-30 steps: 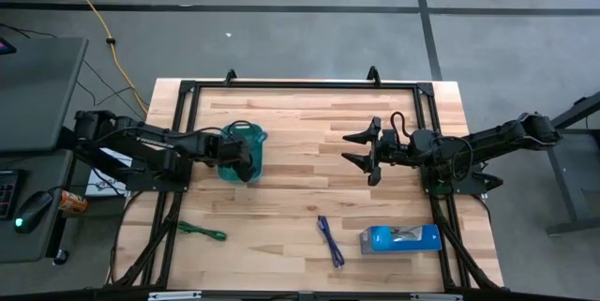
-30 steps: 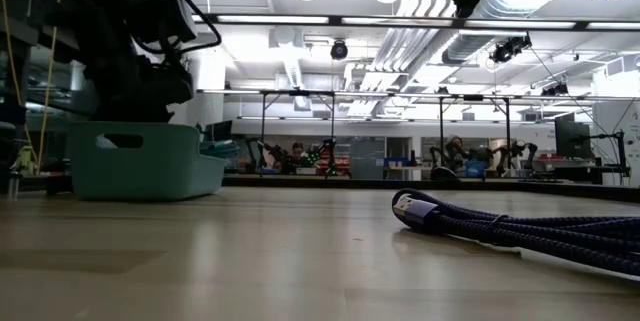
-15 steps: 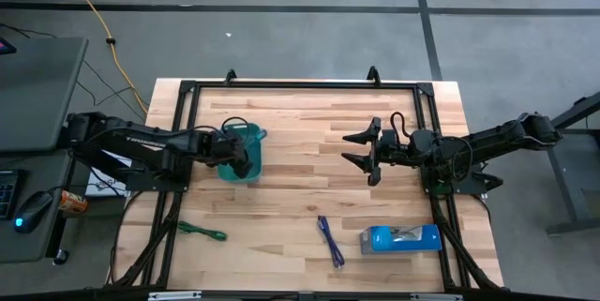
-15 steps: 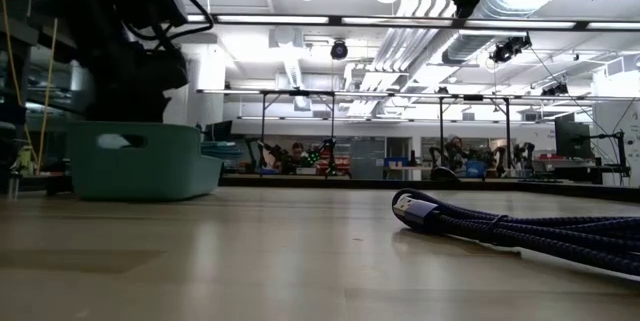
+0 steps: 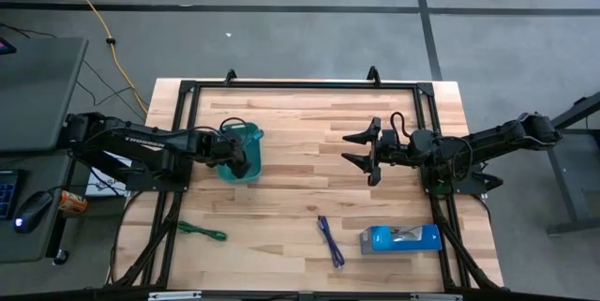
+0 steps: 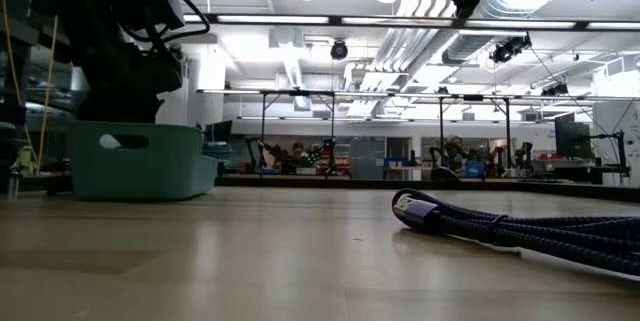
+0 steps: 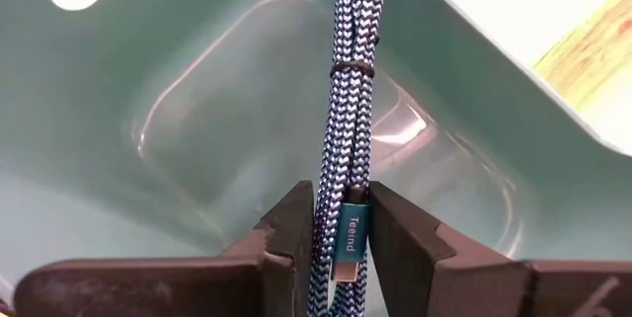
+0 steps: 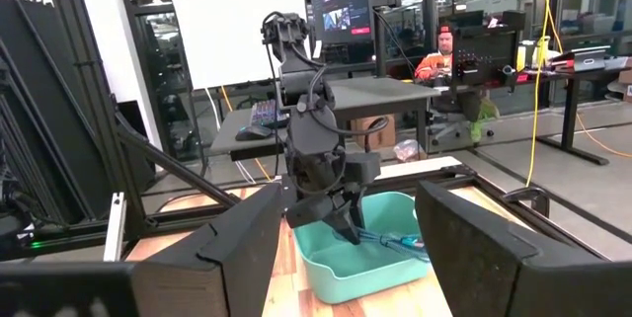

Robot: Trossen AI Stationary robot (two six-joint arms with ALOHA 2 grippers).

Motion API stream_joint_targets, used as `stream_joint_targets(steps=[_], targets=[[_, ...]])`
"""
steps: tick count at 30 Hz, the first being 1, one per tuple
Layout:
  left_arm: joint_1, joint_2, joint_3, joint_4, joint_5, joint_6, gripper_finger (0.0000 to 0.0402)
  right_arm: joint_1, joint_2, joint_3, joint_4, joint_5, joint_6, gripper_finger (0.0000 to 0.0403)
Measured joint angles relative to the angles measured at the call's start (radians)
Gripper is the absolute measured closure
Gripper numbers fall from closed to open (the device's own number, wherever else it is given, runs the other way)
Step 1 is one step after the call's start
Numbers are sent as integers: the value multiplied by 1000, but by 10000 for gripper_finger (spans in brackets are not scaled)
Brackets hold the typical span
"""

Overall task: Pick and place USB-C Cables
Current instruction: Put the blue charger cable into the bin

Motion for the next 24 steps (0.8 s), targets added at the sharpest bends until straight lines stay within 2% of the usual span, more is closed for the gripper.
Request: stream_joint_targets(steps=[10,18,24], targets=[[0,0,0,36,-16,0,325,0,0,0,0,18,0,176],[-1,0,0,51,9,18,325,0,0,0,0,26,0,176],[-1,1,0,-26,49,-44,325,0,0,0,0,26,0,176]])
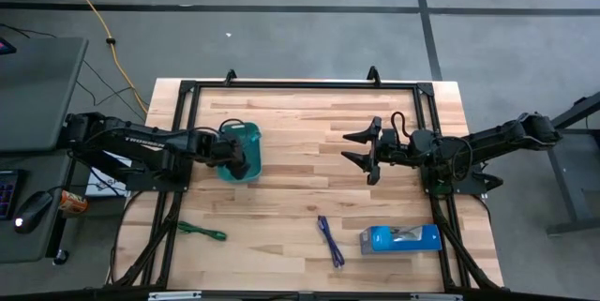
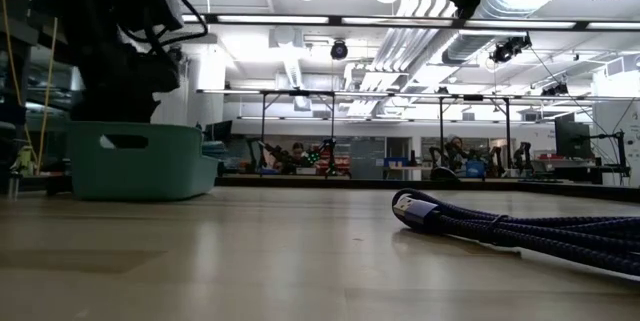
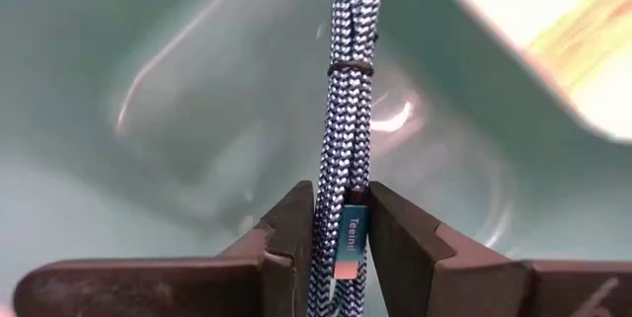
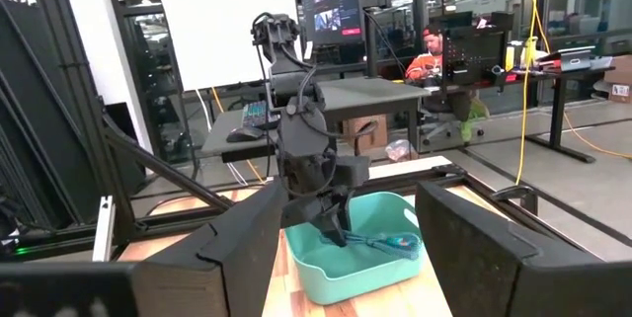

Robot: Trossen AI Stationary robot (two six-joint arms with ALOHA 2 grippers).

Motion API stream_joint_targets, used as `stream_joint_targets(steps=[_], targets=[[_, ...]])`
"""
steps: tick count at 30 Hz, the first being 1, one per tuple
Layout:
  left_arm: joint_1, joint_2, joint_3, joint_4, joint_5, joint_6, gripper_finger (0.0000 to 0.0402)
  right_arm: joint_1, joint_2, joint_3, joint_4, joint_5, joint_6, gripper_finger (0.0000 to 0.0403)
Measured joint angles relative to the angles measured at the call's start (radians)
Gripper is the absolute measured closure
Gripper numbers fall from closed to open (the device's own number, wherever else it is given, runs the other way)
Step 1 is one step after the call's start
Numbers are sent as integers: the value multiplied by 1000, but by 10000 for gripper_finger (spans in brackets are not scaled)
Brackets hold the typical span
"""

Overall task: Pick and place USB-C Cables
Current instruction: Put the blue charger cable into the bin, then adjust the blue bin

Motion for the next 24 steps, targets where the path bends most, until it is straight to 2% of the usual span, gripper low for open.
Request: stream_joint_targets(steps=[5,20,24], targets=[[0,0,0,-83,11,-44,325,0,0,0,0,0,0,176],[0,0,0,-77,-4,-34,325,0,0,0,0,0,0,176],[0,0,0,-72,-28,-9,311,0,0,0,0,0,0,176]])
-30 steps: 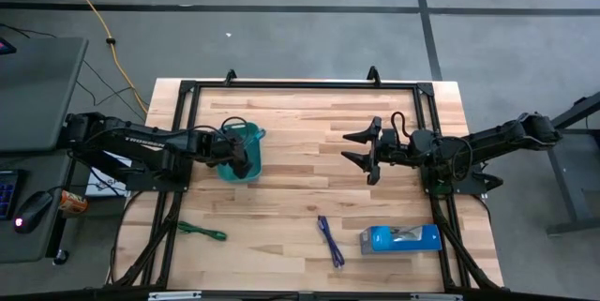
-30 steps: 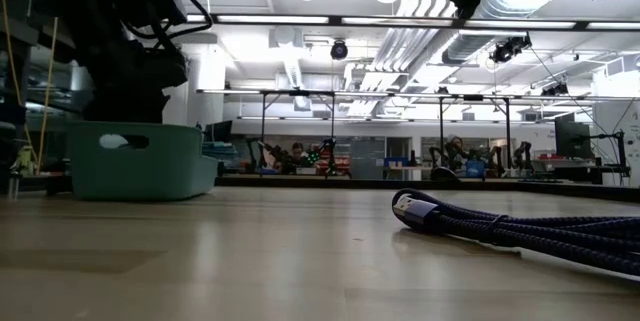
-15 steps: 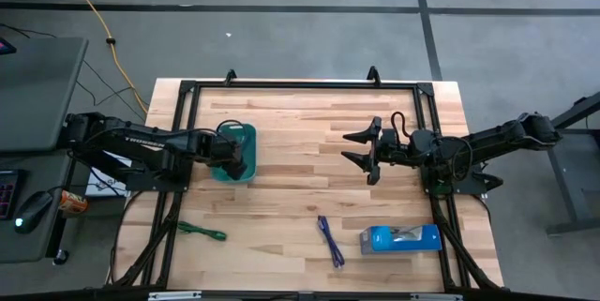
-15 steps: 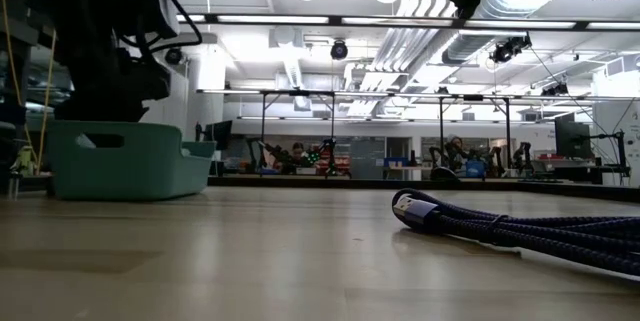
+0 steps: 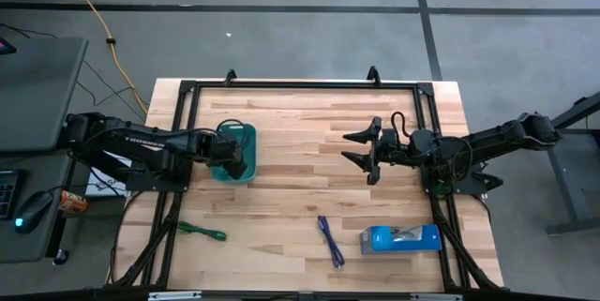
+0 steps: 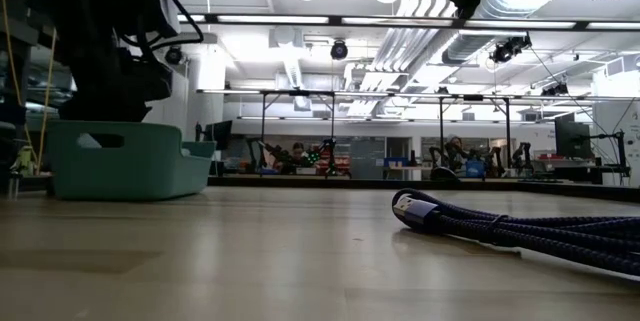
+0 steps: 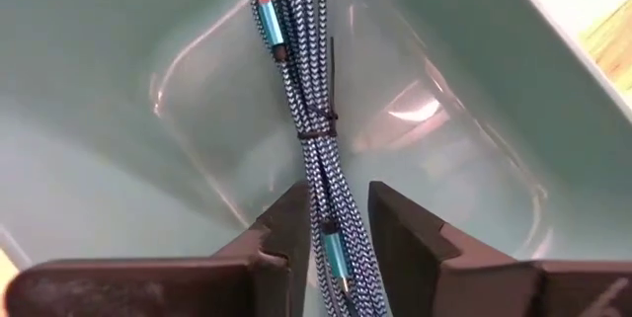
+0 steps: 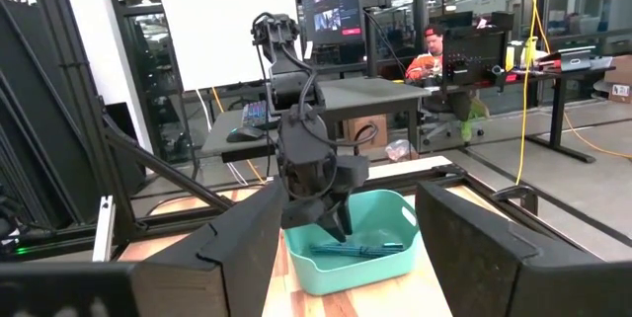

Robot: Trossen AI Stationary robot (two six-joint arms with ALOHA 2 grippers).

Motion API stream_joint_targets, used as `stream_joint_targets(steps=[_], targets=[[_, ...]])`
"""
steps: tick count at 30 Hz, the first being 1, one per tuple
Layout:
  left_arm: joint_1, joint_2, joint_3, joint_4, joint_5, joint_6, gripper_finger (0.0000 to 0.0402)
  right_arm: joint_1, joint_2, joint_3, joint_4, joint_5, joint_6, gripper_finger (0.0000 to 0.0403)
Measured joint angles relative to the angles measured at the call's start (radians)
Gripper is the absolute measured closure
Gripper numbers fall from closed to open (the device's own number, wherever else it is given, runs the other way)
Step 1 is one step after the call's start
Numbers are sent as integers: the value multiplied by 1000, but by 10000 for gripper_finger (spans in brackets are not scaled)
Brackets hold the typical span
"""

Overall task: Pick and place USB-C Cables
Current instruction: Adjust the blue bin

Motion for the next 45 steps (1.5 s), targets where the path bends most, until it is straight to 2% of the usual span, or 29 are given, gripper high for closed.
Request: stream_joint_targets(steps=[8,12,24,28,33,35,39,41,45], targets=[[0,0,0,20,-6,23,242,0,0,0,0,0,0,176],[-1,0,0,21,44,36,219,0,0,0,0,0,0,176],[-1,0,0,67,46,37,213,0,0,0,0,0,0,176],[-1,0,0,187,-19,100,212,0,0,0,0,0,0,176],[3,0,1,319,-52,223,216,0,0,0,0,0,-1,176],[14,0,18,290,-61,237,220,0,0,0,0,0,-3,176],[32,0,90,126,-110,210,230,0,0,0,0,0,-3,176],[18,0,120,61,-174,182,237,0,0,0,0,0,-3,176],[-42,0,165,-62,-365,123,253,0,0,0,-1,0,-3,176]])
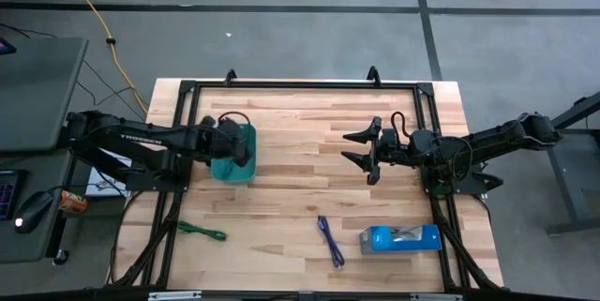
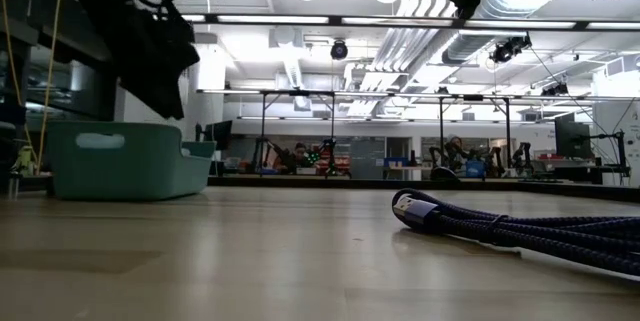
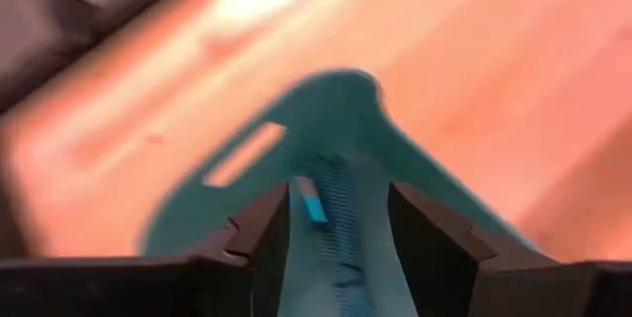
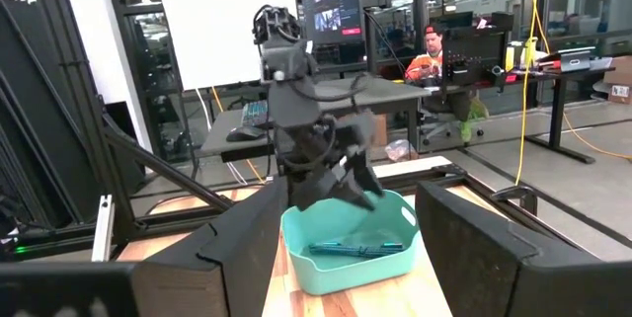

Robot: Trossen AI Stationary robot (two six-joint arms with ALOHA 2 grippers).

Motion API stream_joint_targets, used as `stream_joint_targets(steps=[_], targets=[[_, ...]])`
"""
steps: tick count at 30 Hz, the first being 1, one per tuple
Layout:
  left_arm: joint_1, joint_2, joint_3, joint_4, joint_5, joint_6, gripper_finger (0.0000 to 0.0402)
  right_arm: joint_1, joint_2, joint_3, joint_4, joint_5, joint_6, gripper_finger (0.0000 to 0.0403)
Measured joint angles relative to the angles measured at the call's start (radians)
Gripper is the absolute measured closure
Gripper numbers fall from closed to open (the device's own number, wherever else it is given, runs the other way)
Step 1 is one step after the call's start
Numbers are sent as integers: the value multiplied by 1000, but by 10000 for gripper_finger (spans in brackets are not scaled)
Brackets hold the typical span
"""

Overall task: Pick and place USB-C Cables
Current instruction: Adjust the blue bin

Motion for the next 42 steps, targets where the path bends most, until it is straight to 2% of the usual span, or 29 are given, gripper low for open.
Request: stream_joint_targets(steps=[4,9,12,16,27,42], targets=[[-53,0,42,-160,-140,-139,266,0,0,0,-10,0,0,176],[-78,0,49,-353,-210,-353,274,0,0,0,-23,0,12,176],[-77,0,35,-399,-180,-447,276,0,0,0,-22,0,15,176],[-75,0,-8,-401,-116,-480,276,0,0,0,-22,0,15,176],[-74,0,-36,-460,-94,-524,276,0,0,0,-22,0,15,176],[-77,3,-36,-494,68,-506,300,0,0,0,-22,0,15,176]])
